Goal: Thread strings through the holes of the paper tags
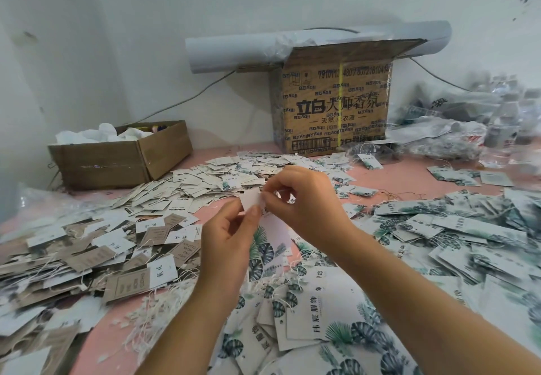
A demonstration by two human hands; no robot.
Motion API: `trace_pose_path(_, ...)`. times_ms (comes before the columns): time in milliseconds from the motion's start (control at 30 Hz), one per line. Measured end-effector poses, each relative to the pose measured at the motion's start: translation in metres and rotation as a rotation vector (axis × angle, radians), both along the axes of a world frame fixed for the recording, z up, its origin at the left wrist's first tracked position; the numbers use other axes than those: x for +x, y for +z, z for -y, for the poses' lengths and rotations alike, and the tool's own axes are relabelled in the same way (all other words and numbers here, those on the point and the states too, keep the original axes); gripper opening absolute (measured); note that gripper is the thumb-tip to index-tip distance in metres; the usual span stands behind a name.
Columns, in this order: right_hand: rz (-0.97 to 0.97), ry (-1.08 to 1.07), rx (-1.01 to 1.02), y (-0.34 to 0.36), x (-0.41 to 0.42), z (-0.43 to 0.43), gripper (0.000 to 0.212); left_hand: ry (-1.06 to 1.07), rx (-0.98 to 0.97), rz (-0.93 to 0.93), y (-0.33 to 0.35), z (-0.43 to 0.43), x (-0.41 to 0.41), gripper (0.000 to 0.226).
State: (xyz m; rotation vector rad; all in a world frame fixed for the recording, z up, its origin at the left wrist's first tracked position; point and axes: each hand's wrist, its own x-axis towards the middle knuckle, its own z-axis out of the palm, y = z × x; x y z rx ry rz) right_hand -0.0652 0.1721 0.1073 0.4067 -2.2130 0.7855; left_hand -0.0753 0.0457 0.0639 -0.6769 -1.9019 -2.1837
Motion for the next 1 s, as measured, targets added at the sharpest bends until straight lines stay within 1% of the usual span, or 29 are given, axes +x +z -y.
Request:
trace_pose_path(67,0.000,-0.003,0.002,0.001,0.000,0.000,0.005,0.003,0.007,-0.003,0.000,0.000,0.000,0.034)
trace_pose_path(167,0.016,-0.004,0.009,0.003,0.002,0.001,0.007,0.034,0.015,-0.021,0.001,-0.001,0.000,0.014)
trace_pose_path(267,0.028,0.004,-0.003,0.004,0.003,0.001,0.006,0.086,0.030,-0.012,0.000,-0.002,-0.003,0.023)
trace_pose_path(367,0.023,0.004,-0.013,0.004,0.004,0.001,0.006,0.083,0.027,-0.002,0.001,-0.002,-0.002,0.024)
trace_pose_path(467,0.022,0.009,-0.021,0.003,0.004,0.001,0.007,0.031,0.066,0.010,0.003,-0.001,0.000,0.018)
trace_pose_path(600,0.043,0.025,-0.056,0.003,0.003,0.001,0.007,-0.070,0.183,0.065,0.004,0.001,-0.002,0.027)
trace_pose_path(800,0.076,0.130,-0.041,0.002,0.004,0.005,0.008,-0.070,0.243,0.084,0.003,0.004,-0.008,0.011)
trace_pose_path(1000,0.108,0.167,-0.021,-0.002,0.002,0.005,0.009,-0.017,0.234,0.116,-0.002,0.003,-0.012,0.014)
